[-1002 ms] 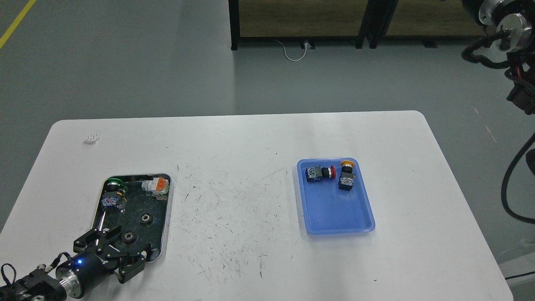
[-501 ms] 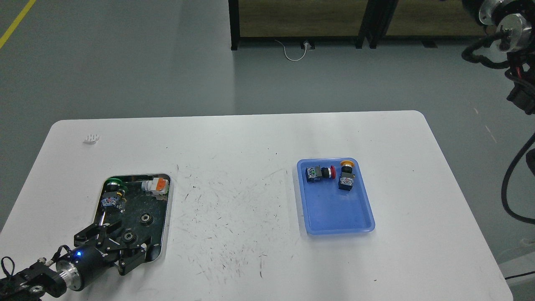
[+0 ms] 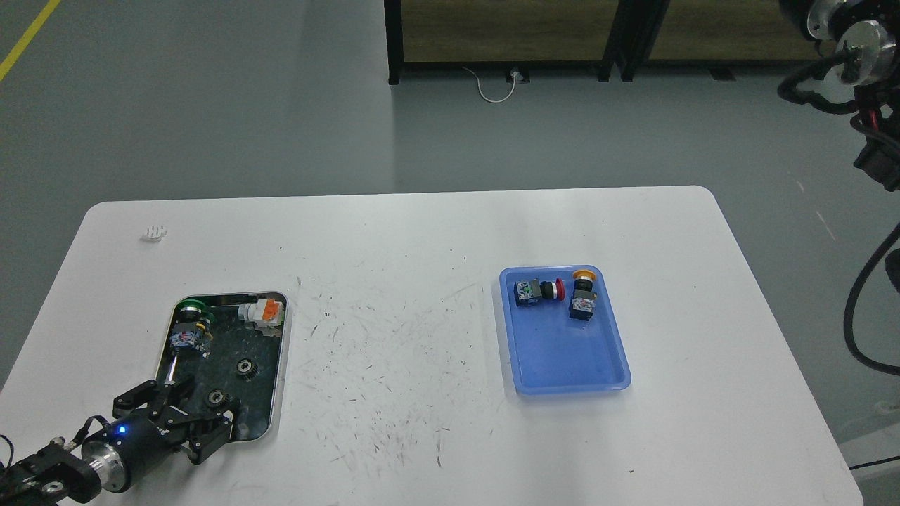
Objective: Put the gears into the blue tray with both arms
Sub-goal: 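Close the left gripper around the small black gear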
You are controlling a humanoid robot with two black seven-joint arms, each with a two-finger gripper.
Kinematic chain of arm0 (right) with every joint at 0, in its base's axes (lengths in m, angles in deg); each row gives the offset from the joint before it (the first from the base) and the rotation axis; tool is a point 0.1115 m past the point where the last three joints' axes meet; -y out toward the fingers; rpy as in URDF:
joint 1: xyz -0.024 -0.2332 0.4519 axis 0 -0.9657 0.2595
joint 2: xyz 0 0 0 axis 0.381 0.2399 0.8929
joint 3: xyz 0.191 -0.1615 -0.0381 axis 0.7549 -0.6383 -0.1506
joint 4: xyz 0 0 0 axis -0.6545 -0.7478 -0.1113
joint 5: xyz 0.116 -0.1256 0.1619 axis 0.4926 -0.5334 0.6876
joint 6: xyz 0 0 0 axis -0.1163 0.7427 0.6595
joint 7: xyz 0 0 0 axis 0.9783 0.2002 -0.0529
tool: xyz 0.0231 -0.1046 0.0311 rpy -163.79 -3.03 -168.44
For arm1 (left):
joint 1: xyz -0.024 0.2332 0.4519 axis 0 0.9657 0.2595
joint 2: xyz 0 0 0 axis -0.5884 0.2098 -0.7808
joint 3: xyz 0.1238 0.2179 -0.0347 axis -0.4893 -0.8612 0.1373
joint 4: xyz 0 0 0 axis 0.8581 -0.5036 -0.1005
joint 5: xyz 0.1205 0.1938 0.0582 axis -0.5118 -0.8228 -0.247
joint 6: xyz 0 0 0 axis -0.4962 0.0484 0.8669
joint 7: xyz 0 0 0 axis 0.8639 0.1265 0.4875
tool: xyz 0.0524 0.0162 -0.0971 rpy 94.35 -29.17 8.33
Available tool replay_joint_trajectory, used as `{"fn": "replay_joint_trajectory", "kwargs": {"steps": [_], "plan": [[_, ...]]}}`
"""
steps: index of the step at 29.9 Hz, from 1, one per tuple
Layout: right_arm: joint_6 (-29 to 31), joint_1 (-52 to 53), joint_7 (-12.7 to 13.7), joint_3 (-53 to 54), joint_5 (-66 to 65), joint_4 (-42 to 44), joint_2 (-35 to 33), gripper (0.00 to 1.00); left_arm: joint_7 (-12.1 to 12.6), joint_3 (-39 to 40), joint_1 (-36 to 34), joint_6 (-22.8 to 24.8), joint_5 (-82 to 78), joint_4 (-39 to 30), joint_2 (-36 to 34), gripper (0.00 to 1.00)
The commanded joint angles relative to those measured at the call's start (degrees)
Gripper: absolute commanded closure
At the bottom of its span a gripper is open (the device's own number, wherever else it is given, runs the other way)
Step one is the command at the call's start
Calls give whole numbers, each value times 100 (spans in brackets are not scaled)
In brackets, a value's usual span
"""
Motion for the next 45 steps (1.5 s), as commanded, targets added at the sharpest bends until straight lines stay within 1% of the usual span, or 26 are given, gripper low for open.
{"fn": "replay_joint_trajectory", "kwargs": {"steps": [1,3,7,10,13,20,23,27,32,34,38,43,45], "plan": [[0,-7,8,0,0,0,0,1,1,-4,-14,33,2,-4,0,24],[0,-7,8,0,0,0,0,1,1,-4,-14,42,2,-4,0,29],[0,10,8,0,0,0,0,1,1,-4,-14,42,-7,-39,0,43],[0,10,17,0,0,0,0,1,1,-4,-14,51,-7,-57,0,51],[-9,19,17,0,0,0,0,1,1,-4,-31,60,-16,-57,-9,55],[0,28,44,0,0,0,0,1,1,-75,-31,77,-16,-57,-18,68],[-9,36,44,0,0,0,0,1,1,-75,-49,112,-16,-74,-62,72],[0,45,44,0,0,0,0,1,1,-92,-49,165,-42,-83,-88,80],[-9,54,44,0,0,0,0,1,27,-110,-58,156,-43,-83,-97,81],[-9,63,44,0,0,18,0,1,71,-57,-136,165,-34,-118,-202,81],[0,72,44,0,0,36,0,1,299,-48,-496,262,10,-398,-579,81],[0,54,44,0,0,36,-9,1,607,-48,-971,314,10,-1048,-993,81],[9,28,35,0,0,36,-18,1,756,-74,-1155,358,2,-1303,-1028,81]]}}
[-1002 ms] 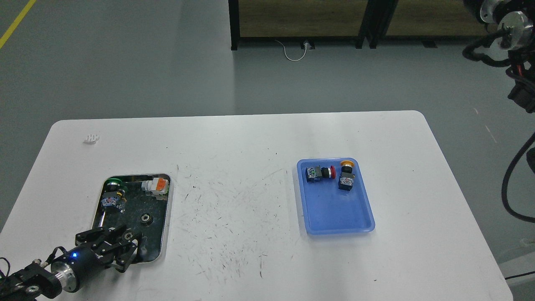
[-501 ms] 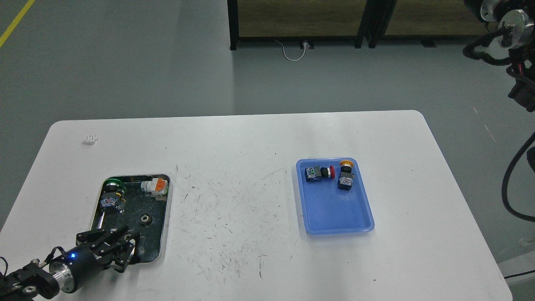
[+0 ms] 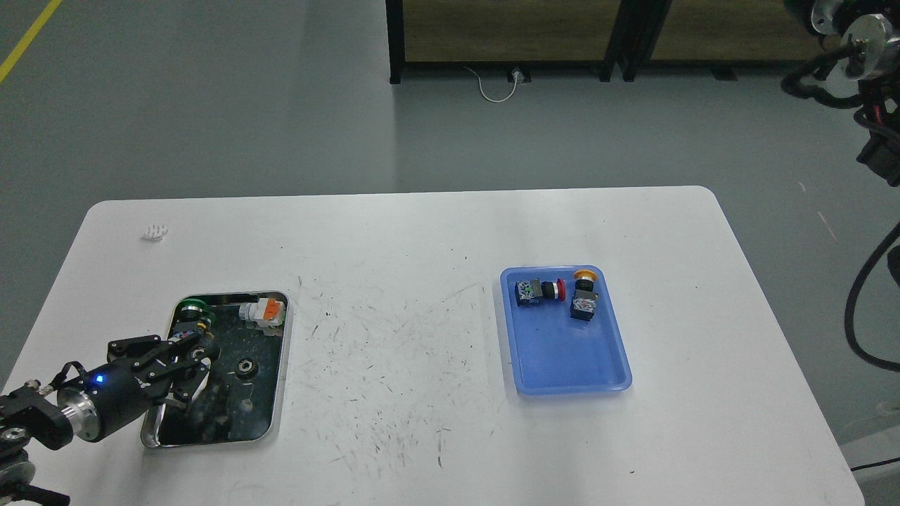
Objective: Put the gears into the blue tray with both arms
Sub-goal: 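Close the left gripper around the small black gear, then carry the gear toward the blue tray and release it on the table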
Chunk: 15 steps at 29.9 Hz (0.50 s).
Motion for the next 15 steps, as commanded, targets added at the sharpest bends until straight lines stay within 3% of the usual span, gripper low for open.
{"fn": "replay_joint_trajectory", "kwargs": {"steps": [1,8,15], "plan": [[17,-57,-9,0,0,0,-15,1,264,-80,-352,58,-34,-479,-98,81],[8,-84,-26,-175,0,0,-7,1,801,-431,-1256,137,-88,-1166,121,81],[8,-75,-26,-281,0,26,20,1,871,-1600,-2453,58,44,-833,1517,80]]}}
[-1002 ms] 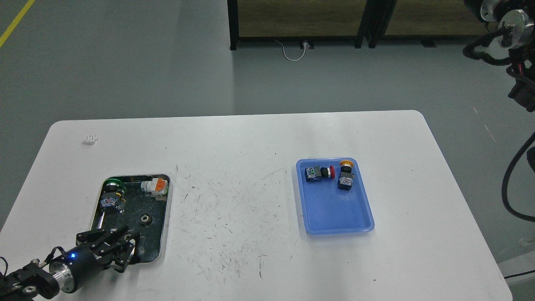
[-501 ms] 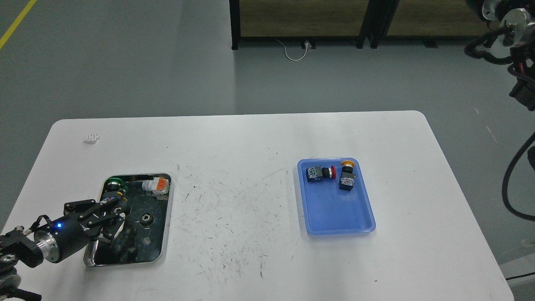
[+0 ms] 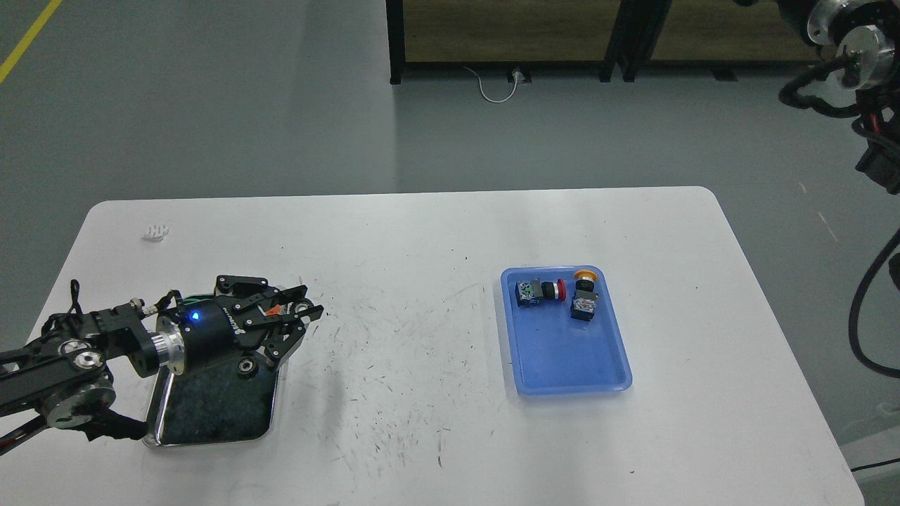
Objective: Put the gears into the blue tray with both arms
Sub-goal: 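Carry the gear toward the blue tray and release it on the table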
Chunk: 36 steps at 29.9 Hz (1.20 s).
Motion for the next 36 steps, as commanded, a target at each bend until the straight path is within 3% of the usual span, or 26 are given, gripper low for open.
{"fn": "replay_joint_trajectory", "kwargs": {"steps": [1,7,15,24,31,36], "plan": [[0,6,0,-42,0,52,70,1,51,-433,-423,-44,83,360,807,80],[-8,41,0,-183,-9,78,255,1,104,-987,-714,-44,110,1256,1923,79],[-8,41,0,-200,-26,122,501,1,113,-1321,-609,-97,110,2417,3102,79],[-8,15,-35,-218,-158,210,686,1,113,-1374,-389,-106,119,3015,3638,78],[-8,6,-52,-218,-167,280,783,1,113,-1497,-345,-97,127,3481,3657,77],[-8,15,-44,-226,-176,280,783,1,113,-1541,-327,-106,136,3604,3657,69]]}}
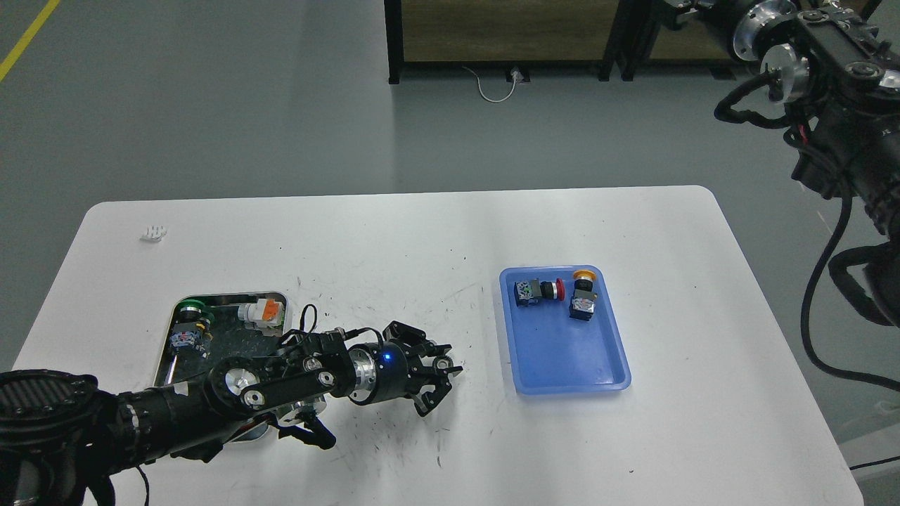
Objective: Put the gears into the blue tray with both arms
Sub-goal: 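Carry the gear toward the blue tray and release it on the table, then lift the left arm away and bring the right gripper over the gear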
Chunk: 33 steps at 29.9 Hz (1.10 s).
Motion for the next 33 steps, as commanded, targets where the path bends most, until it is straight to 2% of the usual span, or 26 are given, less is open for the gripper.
{"fn": "replay_joint_trajectory", "kwargs": {"steps": [1,6,12,13,19,26,33], "plan": [[0,8,-1,-7,-5,0,-2,1,0,-9,13,8,3,38,1,66],[0,8,-1,-7,-5,0,-2,1,-9,-9,4,0,47,38,1,49],[18,0,-1,-7,-5,-8,16,1,-18,149,-92,-220,512,21,1,8],[61,8,-10,-7,-5,-17,16,1,-18,219,-153,-272,609,21,1,5],[369,-202,-10,-42,-5,-420,16,1,17,1080,-786,-264,1259,21,-129,2],[633,-773,-10,-419,-180,-1624,-19,1,158,1608,-1217,-71,1682,-119,-1912,2],[782,-1152,-1,-1297,-461,-2969,-55,1,246,1898,-1244,219,1691,-436,-3776,2]]}}
